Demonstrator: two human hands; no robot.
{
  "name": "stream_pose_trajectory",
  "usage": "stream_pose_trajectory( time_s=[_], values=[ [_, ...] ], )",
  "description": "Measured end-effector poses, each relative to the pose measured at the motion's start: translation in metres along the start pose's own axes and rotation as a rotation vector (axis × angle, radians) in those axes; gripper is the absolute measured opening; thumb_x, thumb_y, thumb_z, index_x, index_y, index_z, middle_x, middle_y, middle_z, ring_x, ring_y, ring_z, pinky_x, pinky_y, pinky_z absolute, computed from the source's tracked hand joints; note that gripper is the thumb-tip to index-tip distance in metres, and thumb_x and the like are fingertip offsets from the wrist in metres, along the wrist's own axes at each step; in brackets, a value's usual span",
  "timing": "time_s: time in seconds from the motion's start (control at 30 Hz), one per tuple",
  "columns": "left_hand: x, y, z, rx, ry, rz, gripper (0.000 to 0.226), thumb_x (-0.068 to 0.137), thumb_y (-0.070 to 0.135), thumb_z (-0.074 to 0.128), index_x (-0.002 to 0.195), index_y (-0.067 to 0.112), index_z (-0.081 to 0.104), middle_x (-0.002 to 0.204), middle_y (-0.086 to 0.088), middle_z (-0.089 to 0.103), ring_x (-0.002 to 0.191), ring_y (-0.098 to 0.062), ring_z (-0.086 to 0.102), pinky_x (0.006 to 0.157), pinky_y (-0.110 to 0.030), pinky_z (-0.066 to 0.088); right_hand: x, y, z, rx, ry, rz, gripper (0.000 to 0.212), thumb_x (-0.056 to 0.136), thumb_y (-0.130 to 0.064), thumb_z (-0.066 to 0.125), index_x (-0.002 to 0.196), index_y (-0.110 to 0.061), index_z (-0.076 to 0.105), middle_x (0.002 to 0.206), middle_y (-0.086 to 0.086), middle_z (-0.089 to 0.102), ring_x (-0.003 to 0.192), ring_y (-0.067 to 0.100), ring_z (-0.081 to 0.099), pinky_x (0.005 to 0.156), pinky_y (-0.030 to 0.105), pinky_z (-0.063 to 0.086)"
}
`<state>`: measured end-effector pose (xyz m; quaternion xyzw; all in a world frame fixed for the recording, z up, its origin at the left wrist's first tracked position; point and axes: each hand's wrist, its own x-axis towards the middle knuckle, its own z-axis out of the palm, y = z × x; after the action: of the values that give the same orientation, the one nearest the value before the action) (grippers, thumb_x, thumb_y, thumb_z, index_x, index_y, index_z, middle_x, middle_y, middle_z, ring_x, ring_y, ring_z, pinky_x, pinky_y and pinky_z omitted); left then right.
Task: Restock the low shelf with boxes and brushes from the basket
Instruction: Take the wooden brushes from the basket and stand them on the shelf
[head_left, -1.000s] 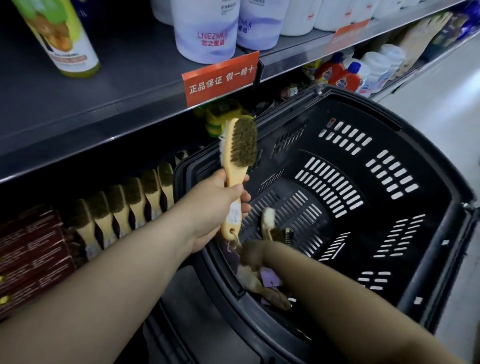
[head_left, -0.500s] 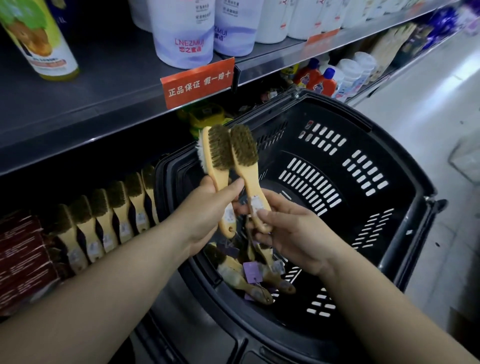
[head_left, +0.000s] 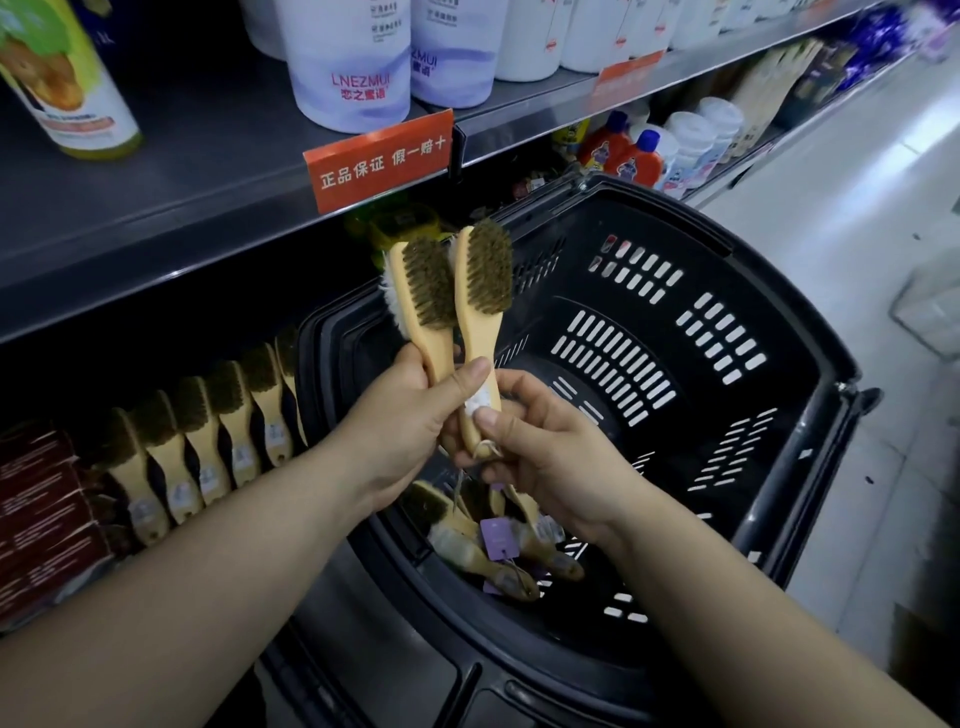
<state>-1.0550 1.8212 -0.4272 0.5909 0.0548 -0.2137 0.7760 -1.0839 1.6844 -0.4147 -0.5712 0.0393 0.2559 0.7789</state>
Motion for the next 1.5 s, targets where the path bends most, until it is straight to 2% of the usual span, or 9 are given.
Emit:
stream_pose_trajectory(
  time_s=[0.43, 0.63, 0.8, 1.0, 1.1, 1.17, 1.23, 1.33, 1.5],
  values=[
    [0.006, -0.002, -0.005, -0.047, 0.056, 0.023, 0.022, 0.098, 0.027, 0.043, 0.118, 0.023, 0.053, 0.112, -0.009, 0.066, 0.105, -0.022, 0.063, 0.089, -0.041, 0.051, 0.005, 0.002, 0.000, -0.281, 0.160, -0.102, 0.019, 0.092, -0.019, 0.055, 0.111, -0.014, 0.053, 0.068, 0.003, 0.056, 0.045, 0.007, 0.055, 0.041, 0.015, 0.040],
    [0.003, -0.002, -0.004, -0.030, -0.005, 0.050, 0.050, 0.072, 0.035, 0.065, 0.116, 0.017, 0.051, 0.108, -0.010, 0.068, 0.097, -0.024, 0.067, 0.082, -0.043, 0.054, 0.008, 0.003, -0.002, -0.285, 0.186, -0.113, 0.020, 0.093, -0.020, 0.055, 0.112, -0.015, 0.056, 0.066, -0.002, 0.056, 0.049, 0.007, 0.053, 0.045, 0.018, 0.042],
    [0.004, -0.003, -0.004, -0.061, 0.043, 0.053, 0.018, 0.092, 0.018, 0.053, 0.109, 0.023, 0.052, 0.111, -0.010, 0.066, 0.103, -0.023, 0.065, 0.087, -0.040, 0.052, 0.010, 0.005, -0.001, -0.265, 0.203, -0.151, 0.022, 0.093, -0.014, 0.053, 0.115, -0.016, 0.060, 0.071, 0.002, 0.056, 0.050, 0.005, 0.052, 0.046, 0.017, 0.043],
    [0.003, 0.001, -0.004, -0.192, 0.002, 0.006, 0.030, 0.099, 0.019, 0.040, 0.127, 0.017, 0.049, 0.106, -0.008, 0.065, 0.084, -0.014, 0.069, 0.067, -0.027, 0.056, 0.013, 0.005, 0.004, -0.372, 0.217, -0.156, 0.029, 0.093, -0.014, 0.054, 0.122, -0.021, 0.060, 0.078, 0.015, 0.057, 0.049, 0.004, 0.050, 0.045, 0.017, 0.043],
    [0.003, 0.004, -0.006, -0.308, -0.003, -0.056, 0.033, 0.100, 0.018, 0.038, 0.131, 0.017, 0.049, 0.115, -0.009, 0.065, 0.097, -0.016, 0.067, 0.073, -0.025, 0.057, 0.016, -0.001, 0.003, -0.583, 0.239, -0.209, 0.030, 0.090, -0.018, 0.059, 0.119, -0.024, 0.062, 0.096, 0.017, 0.064, 0.072, 0.021, 0.062, 0.066, 0.031, 0.054],
    [0.002, 0.007, -0.007, -0.326, 0.001, -0.071, 0.031, 0.100, 0.018, 0.037, 0.128, 0.019, 0.049, 0.112, -0.007, 0.065, 0.094, -0.014, 0.068, 0.071, -0.026, 0.058, 0.018, -0.007, 0.002, -0.758, 0.263, -0.223, 0.032, 0.087, -0.024, 0.063, 0.119, -0.025, 0.063, 0.096, 0.001, 0.058, 0.089, 0.010, 0.056, 0.081, 0.024, 0.048],
    [0.003, 0.008, -0.008, -0.301, 0.017, -0.075, 0.031, 0.101, 0.017, 0.037, 0.130, 0.020, 0.048, 0.109, -0.007, 0.066, 0.089, -0.013, 0.068, 0.081, -0.033, 0.057, 0.021, -0.014, 0.002, -0.901, 0.256, -0.236, 0.035, 0.081, -0.029, 0.068, 0.116, -0.024, 0.065, 0.098, -0.006, 0.051, 0.087, -0.001, 0.049, 0.080, 0.016, 0.043],
    [0.003, 0.010, -0.010, -0.237, 0.056, -0.077, 0.032, 0.100, 0.015, 0.039, 0.131, 0.019, 0.047, 0.099, -0.009, 0.071, 0.089, -0.016, 0.066, 0.095, -0.043, 0.048, 0.030, -0.022, 0.000, -0.940, 0.274, -0.214, 0.045, 0.070, -0.032, 0.078, 0.108, -0.021, 0.055, 0.108, 0.001, 0.054, 0.089, 0.012, 0.057, 0.076, 0.028, 0.049],
    [0.007, 0.014, -0.011, -0.203, 0.099, -0.029, 0.022, 0.098, 0.014, 0.045, 0.116, 0.022, 0.052, 0.084, -0.003, 0.069, 0.075, -0.009, 0.066, 0.062, -0.025, 0.056, 0.055, -0.013, -0.032, -0.443, -0.150, 0.159, 0.040, 0.073, -0.017, 0.075, 0.105, -0.014, 0.052, 0.097, -0.001, 0.061, 0.081, 0.010, 0.062, 0.071, 0.022, 0.053]
  ],
)
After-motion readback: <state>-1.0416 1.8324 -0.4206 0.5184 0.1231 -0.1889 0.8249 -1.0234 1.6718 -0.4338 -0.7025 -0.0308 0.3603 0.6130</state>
